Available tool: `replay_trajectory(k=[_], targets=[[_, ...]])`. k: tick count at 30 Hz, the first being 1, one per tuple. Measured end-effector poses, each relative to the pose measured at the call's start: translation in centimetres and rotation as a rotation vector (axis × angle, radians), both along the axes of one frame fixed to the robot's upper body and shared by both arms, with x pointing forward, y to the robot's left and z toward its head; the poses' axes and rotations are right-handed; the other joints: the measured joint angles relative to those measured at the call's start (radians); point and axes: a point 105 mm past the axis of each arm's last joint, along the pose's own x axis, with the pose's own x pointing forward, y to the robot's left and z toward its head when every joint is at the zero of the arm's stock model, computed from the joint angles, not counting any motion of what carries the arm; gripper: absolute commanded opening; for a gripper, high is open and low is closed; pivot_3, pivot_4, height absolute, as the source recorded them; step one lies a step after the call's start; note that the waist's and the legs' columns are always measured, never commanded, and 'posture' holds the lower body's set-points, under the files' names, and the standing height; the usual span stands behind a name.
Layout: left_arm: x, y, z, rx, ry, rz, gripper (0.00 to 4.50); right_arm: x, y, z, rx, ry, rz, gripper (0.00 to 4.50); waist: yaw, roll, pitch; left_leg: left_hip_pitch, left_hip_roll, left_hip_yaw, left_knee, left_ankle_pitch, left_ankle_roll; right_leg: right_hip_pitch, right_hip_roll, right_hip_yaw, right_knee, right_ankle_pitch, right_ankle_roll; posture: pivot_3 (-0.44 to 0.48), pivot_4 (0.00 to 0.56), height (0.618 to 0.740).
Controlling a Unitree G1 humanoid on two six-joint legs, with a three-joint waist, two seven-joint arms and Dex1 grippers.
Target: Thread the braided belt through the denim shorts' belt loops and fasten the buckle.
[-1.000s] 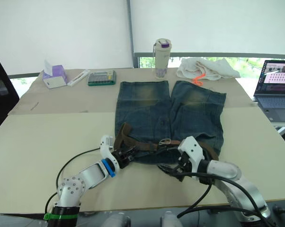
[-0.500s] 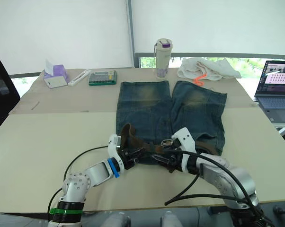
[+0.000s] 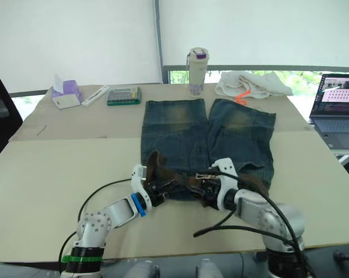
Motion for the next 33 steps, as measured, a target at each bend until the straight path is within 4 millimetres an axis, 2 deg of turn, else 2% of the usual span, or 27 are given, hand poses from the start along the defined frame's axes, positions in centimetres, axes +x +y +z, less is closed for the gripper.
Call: replay_trajectory(k=[1,5,12,14,17,24,25,26,31,33], targets=[[0.0,0.0,0.0,-0.003,-0.001,0.0,0.0,0.1,0.1,0.1,0.036,0.015,-0.018,4.18,-0.001,0.0,0.0,0.0,0.0,0.0,0.0,0.0,0.0,0.0,0.0,0.0,0.0,0.0,0.0,0.0,0.15,0.74],[0.1,0.2,0.0,-0.006,-0.001,0.003,0.0,0.5,0.0,0.1,0.122,0.06,-0.069,3.06,-0.005,0.001,0.0,0.0,0.0,0.0,0.0,0.0,0.0,0.0,0.0,0.0,0.001,0.0,0.0,0.0,0.15,0.74],[0.1,0.3,0.0,-0.01,0.0,0.009,0.0,1.0,-0.5,1.6,0.218,0.059,-0.103,0.54,-0.01,0.001,0.0,0.0,0.0,0.0,0.0,0.0,0.0,-0.001,0.0,0.0,0.001,0.0,0.0,0.0,0.15,0.74],[0.1,0.4,0.1,-0.012,-0.001,0.01,0.0,1.0,-0.7,1.6,0.219,0.061,-0.107,0.05,-0.011,0.001,0.0,0.0,0.0,0.0,0.0,0.0,0.0,-0.001,0.0,0.0,0.001,0.0,-0.001,0.0,0.15,0.74],[0.1,0.4,0.1,-0.013,-0.002,0.008,0.0,0.8,-0.6,1.7,0.224,0.066,-0.101,0.05,-0.013,0.001,0.0,0.0,0.0,0.0,0.0,0.0,0.0,-0.001,0.0,0.0,0.001,0.0,0.0,0.0,0.15,0.74],[-0.4,0.8,0.3,0.011,-0.041,-0.049,2.23,0.7,-0.5,2.9,0.219,0.038,-0.059,0.0,-0.02,0.002,0.0,-0.001,0.0,0.0,-0.001,0.0,0.0,-0.001,0.0,0.0,0.001,0.0,-0.001,0.0,0.15,0.74],[-0.5,0.8,0.4,0.023,-0.052,-0.056,2.42,0.8,-0.6,3.1,0.211,0.029,-0.059,0.0,-0.02,0.002,0.0,-0.001,0.0,0.0,-0.001,0.0,0.0,-0.001,0.0,0.0,0.001,0.0,-0.001,0.0,0.15,0.74],[-0.7,0.8,0.6,0.039,-0.082,-0.077,2.77,0.9,-1.1,3.7,0.197,0.006,-0.056,0.0,-0.021,0.002,0.0,-0.001,0.0,0.0,-0.001,0.0,0.0,-0.001,0.0,0.0,0.001,0.0,-0.001,0.0,0.15,0.74],[-1.8,1.5,1.1,0.05,-0.155,-0.128,4.31,0.4,-2.9,4.5,0.139,-0.019,-0.014,0.0,-0.023,0.002,0.0,0.0,0.0,0.0,-0.002,0.0,0.0,-0.001,0.0,0.0,0.0,-0.001,-0.001,0.0,0.15,0.74],[-2.2,2.0,1.2,0.07,-0.183,-0.147,4.46,0.3,-3.9,5.0,0.115,-0.032,-0.008,0.0,-0.024,0.002,0.0,0.0,0.001,0.0,-0.002,0.0,0.0,-0.001,0.0,0.0,0.0,-0.001,-0.001,0.0,0.15,0.74]])
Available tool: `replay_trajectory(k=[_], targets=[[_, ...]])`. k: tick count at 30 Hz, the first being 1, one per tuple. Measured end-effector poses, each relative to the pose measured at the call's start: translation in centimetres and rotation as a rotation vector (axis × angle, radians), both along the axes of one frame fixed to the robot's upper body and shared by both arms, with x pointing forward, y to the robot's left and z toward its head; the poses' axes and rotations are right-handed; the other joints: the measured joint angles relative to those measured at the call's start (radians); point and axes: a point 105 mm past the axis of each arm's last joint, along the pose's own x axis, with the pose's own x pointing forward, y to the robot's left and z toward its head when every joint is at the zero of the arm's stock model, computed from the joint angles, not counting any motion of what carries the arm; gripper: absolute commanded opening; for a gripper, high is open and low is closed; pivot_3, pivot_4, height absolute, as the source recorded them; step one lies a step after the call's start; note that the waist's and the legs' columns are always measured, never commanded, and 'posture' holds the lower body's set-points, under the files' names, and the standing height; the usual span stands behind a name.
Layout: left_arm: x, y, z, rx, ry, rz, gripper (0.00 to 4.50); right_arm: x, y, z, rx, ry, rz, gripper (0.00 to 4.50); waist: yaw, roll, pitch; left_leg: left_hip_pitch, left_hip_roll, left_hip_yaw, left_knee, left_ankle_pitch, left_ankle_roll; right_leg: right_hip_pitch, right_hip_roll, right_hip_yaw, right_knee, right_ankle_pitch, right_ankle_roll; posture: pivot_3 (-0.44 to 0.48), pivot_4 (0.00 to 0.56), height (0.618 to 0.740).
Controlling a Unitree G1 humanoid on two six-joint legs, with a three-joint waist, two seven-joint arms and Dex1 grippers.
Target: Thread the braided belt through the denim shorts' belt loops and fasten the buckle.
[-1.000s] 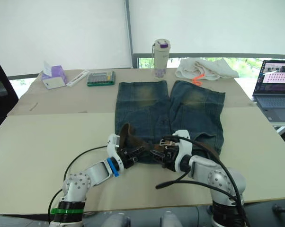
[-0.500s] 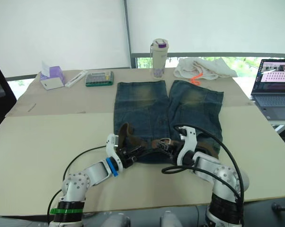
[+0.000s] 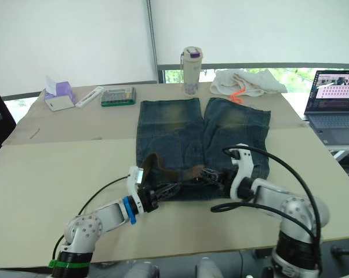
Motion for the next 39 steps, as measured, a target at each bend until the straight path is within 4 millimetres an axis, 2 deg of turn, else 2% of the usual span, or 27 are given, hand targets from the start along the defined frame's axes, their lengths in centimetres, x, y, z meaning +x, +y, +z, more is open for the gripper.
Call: replay_trajectory(k=[8,10,13,16,19,25,31,39], targets=[[-1.6,2.2,-0.1,0.079,-0.095,-0.054,4.46,-0.7,-2.3,2.6,0.105,-0.031,0.06,0.0,0.003,0.001,0.002,-0.001,0.001,0.001,0.0,0.0,0.0,0.0,0.0,0.0,-0.001,0.0,0.0,0.0,0.15,0.74],[-1.9,3.3,-0.3,0.116,-0.127,-0.064,4.46,-1.4,-2.6,4.8,0.19,-0.075,0.125,0.0,0.008,0.001,0.002,-0.001,0.001,0.0,0.0,0.0,0.0,0.001,0.0,0.0,-0.002,0.0,0.0,0.0,0.15,0.74],[-1.8,4.0,-0.2,0.151,-0.171,-0.078,4.46,-2.7,-2.6,6.7,0.343,-0.096,0.224,0.0,0.009,0.001,0.003,-0.002,0.001,0.0,0.0,0.0,0.001,0.001,0.0,0.0,-0.004,0.0,0.0,0.0,0.15,0.74],[-1.4,4.7,-0.7,0.189,-0.183,-0.065,4.46,-3.4,-3.1,8.0,0.446,-0.116,0.241,0.0,0.007,0.001,0.003,-0.003,0.001,0.001,0.0,-0.001,0.002,0.001,0.0,0.001,-0.004,0.0,0.0,0.0,0.15,0.74],[-1.0,5.0,-1.2,0.206,-0.186,-0.044,4.46,-3.4,-3.2,7.1,0.437,-0.075,0.211,0.0,0.006,0.0,0.003,-0.003,0.002,0.001,0.0,-0.001,0.002,0.001,0.0,0.001,-0.004,0.0,0.0,0.0,0.15,0.74],[-1.0,4.3,-0.3,0.15,-0.235,-0.056,4.46,-2.4,-2.8,3.3,0.367,0.049,0.108,0.0,0.006,0.001,0.003,-0.004,0.002,0.001,0.0,-0.001,0.002,0.001,0.0,0.001,-0.004,0.0,0.001,0.0,0.15,0.74],[-0.8,5.3,0.3,0.197,-0.307,-0.031,4.46,-1.6,-2.2,2.6,0.38,0.054,0.059,0.0,0.006,0.001,0.003,-0.003,0.002,0.001,0.0,-0.001,0.002,0.001,0.0,0.001,-0.004,0.0,0.001,0.0,0.15,0.74],[-0.3,6.4,4.0,0.201,-0.49,0.026,4.46,-1.3,-2.0,2.4,0.389,0.054,0.034,0.0,0.007,0.001,0.003,-0.003,0.002,0.001,0.0,-0.001,0.002,0.001,0.0,0.001,-0.004,0.0,0.001,0.0,0.15,0.74]])
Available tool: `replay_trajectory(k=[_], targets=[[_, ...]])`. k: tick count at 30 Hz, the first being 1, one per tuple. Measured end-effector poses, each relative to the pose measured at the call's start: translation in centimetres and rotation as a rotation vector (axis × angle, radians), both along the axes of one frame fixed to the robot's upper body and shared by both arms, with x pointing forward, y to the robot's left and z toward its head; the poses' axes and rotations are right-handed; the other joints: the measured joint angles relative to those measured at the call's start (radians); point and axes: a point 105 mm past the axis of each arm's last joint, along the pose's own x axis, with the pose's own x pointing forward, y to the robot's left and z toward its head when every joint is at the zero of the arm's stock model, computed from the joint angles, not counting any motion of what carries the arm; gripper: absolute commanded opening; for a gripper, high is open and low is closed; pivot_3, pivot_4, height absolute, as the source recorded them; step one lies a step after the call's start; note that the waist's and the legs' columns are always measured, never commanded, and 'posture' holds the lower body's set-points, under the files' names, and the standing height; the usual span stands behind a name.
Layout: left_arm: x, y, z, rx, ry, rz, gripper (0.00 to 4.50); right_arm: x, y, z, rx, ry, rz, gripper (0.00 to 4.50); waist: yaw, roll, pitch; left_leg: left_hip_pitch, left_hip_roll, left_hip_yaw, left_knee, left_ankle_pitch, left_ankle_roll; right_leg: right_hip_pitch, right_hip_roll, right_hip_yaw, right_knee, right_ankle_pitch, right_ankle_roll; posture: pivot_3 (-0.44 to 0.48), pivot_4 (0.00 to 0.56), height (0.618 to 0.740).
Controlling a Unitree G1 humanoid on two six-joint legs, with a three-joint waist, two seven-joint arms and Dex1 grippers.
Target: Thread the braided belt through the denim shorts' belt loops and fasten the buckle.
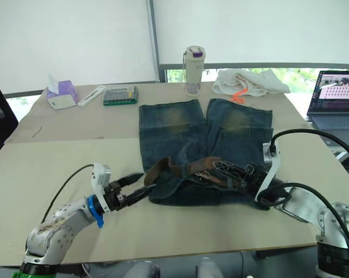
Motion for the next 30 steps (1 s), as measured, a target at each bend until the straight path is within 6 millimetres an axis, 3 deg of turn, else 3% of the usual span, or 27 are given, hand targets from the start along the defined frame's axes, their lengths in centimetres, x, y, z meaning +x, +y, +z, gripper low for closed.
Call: replay_trajectory(k=[5,10,14,19,25,30], targets=[[-0.8,-2.2,2.0,0.017,-0.083,-0.129,4.46,0.9,0.9,-0.1,0.02,0.004,-0.031,0.0,-0.001,0.0,0.0,0.0,0.0,0.0,0.0,0.0,0.0,0.0,0.0,0.0,0.0,0.0,0.0,0.0,0.15,0.74],[-2.6,-5.4,-0.2,0.107,-0.026,-0.302,4.46,1.9,2.2,-0.2,0.023,0.021,-0.057,0.0,-0.005,0.0,0.0,0.001,0.0,0.0,-0.001,0.0,0.0,0.0,0.001,0.001,0.0,0.0,0.0,0.0,0.15,0.74],[-3.4,-6.6,-2.8,0.21,0.015,-0.337,4.46,2.3,2.1,-0.2,0.019,0.032,-0.1,0.0,-0.003,0.0,0.0,0.001,0.0,0.0,0.0,0.0,0.0,0.0,0.001,0.001,0.001,0.0,0.0,0.0,0.15,0.74],[-3.7,-7.4,-3.2,0.173,0.044,-0.342,4.46,2.5,1.8,-0.2,0.009,0.043,-0.129,0.0,-0.003,0.001,0.0,0.001,0.0,0.0,0.0,0.0,0.0,0.0,0.0,0.001,0.001,0.0,0.0,0.0,0.15,0.74],[-2.2,-6.2,-5.7,0.309,0.082,-0.286,4.46,2.7,1.6,-0.1,0.017,0.053,-0.149,0.0,-0.003,0.001,0.0,0.001,0.0,0.0,0.0,0.0,0.0,0.0,0.001,0.001,0.001,0.0,0.0,0.0,0.15,0.74],[-1.0,-5.6,-5.9,0.365,0.041,-0.231,4.46,2.1,1.5,0.6,0.002,0.037,-0.119,0.0,-0.002,0.001,0.0,0.001,0.0,0.0,0.0,0.0,0.001,0.001,0.0,0.001,0.001,0.0,0.0,0.0,0.15,0.74]])
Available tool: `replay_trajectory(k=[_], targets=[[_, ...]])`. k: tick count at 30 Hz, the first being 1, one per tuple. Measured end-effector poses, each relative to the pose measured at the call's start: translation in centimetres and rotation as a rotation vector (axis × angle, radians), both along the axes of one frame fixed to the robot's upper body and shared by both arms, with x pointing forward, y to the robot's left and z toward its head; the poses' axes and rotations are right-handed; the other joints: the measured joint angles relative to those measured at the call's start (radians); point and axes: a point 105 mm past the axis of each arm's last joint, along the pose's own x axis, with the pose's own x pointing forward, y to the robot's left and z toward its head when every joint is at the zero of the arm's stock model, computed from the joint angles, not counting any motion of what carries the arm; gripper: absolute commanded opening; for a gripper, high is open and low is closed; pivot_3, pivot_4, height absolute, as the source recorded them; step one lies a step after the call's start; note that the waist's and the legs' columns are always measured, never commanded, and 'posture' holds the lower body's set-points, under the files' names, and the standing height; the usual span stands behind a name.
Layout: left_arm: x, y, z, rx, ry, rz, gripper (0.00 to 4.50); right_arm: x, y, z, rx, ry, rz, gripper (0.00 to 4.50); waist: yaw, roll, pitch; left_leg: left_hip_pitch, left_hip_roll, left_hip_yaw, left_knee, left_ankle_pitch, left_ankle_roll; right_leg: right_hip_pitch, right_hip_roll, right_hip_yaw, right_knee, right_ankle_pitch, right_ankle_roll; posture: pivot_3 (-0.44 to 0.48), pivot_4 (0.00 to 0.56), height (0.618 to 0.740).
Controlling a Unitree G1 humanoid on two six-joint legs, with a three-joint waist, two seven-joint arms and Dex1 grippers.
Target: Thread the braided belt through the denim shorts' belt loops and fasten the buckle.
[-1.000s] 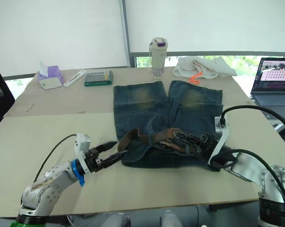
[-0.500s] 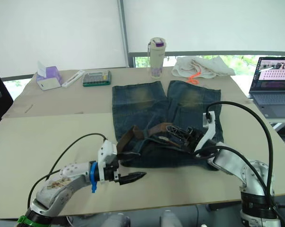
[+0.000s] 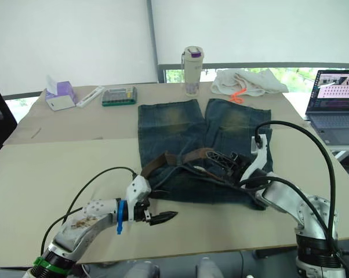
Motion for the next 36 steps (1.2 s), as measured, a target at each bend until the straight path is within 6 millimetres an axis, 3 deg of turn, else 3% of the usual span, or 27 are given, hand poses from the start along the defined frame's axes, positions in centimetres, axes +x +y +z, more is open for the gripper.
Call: replay_trajectory(k=[6,15,20,26,36], targets=[[-0.3,0.3,-0.2,-0.032,0.017,0.046,4.46,-1.6,-1.3,-0.6,-0.077,0.029,0.051,0.0,-0.001,0.0,0.0,-0.003,0.0,0.001,0.0,-0.001,0.001,0.001,0.0,0.001,0.0,0.0,0.0,0.0,0.15,0.74],[-0.8,0.6,-0.7,-0.037,0.038,0.065,4.46,-2.5,-4.7,2.1,-0.215,-0.041,0.119,0.0,0.007,0.001,0.0,-0.003,0.0,0.003,0.001,-0.001,0.002,0.001,0.0,0.001,0.0,-0.001,0.001,0.0,0.15,0.74],[-0.8,0.7,-0.8,-0.037,0.04,0.068,4.46,-1.9,-8.0,1.5,-0.346,-0.01,0.067,0.0,0.01,0.0,0.001,-0.003,0.0,0.004,0.002,-0.001,0.002,0.001,0.0,0.001,0.0,-0.001,0.001,0.0,0.15,0.74],[-0.9,0.7,-0.8,-0.038,0.042,0.072,4.46,-1.6,-9.7,0.7,-0.443,-0.004,0.037,0.0,0.009,0.001,0.0,-0.003,0.0,0.005,0.002,-0.001,0.003,0.001,0.0,0.001,0.0,0.0,0.001,0.0,0.15,0.74],[-0.8,0.7,-0.9,-0.043,0.044,0.075,4.46,-3.2,-13.0,-2.6,-0.661,0.113,0.044,0.0,0.014,0.001,0.0,0.0,-0.001,0.006,0.002,-0.001,0.002,0.001,-0.001,0.002,0.0,-0.001,0.002,0.0,0.15,0.74]])
